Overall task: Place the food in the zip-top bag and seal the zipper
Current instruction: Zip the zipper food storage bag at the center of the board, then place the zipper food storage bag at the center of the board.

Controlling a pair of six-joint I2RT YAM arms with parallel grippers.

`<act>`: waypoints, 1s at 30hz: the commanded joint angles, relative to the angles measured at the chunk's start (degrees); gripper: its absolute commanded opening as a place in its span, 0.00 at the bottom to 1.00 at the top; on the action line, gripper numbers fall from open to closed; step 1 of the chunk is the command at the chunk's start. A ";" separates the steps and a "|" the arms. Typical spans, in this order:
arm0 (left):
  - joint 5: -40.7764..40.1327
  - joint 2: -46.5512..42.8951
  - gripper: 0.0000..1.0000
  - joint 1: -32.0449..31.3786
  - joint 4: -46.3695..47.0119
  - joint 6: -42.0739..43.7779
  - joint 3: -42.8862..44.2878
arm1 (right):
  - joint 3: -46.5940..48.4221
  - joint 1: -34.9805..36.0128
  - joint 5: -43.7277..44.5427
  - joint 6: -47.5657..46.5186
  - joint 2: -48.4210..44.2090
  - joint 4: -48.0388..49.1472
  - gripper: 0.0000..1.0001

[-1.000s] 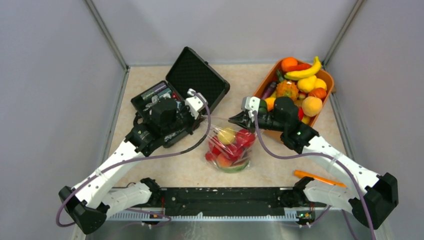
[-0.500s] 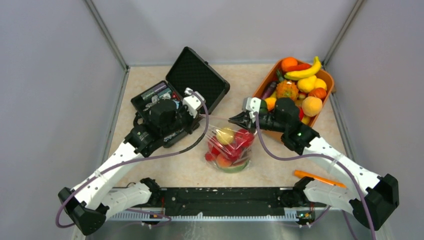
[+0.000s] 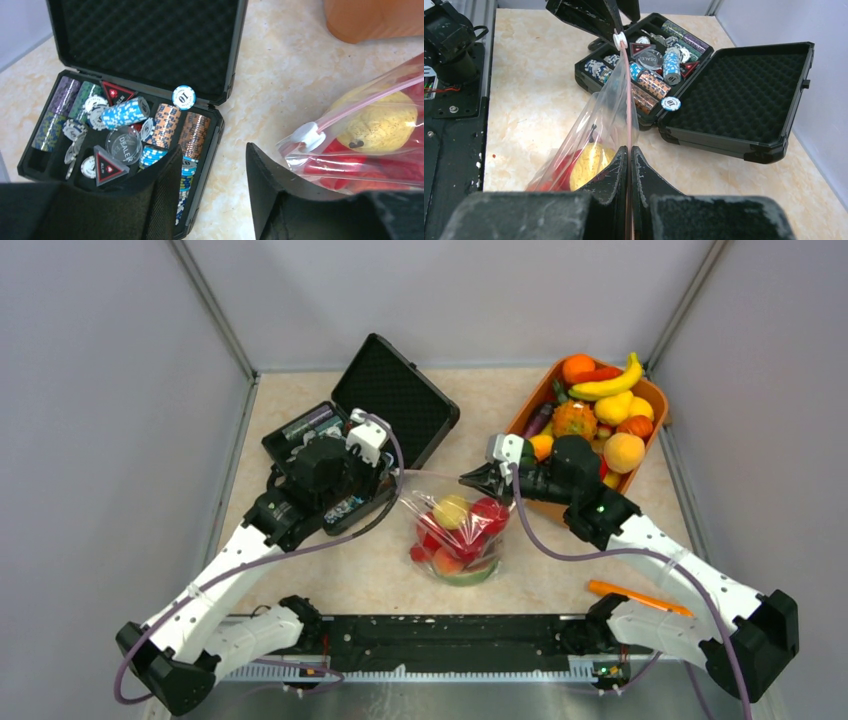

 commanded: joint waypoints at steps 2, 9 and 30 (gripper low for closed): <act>-2.49 -4.15 0.57 1.00 3.38 -2.95 -0.61 | 0.18 0.28 1.27 0.85 -1.69 2.31 0.00; -4.04 -5.59 0.76 1.42 5.29 -5.71 -1.00 | -0.11 0.28 6.14 2.43 -1.47 4.67 0.00; -9.25 -4.99 0.99 1.62 11.46 -16.00 -4.38 | 5.75 0.30 26.74 9.67 2.24 0.66 0.49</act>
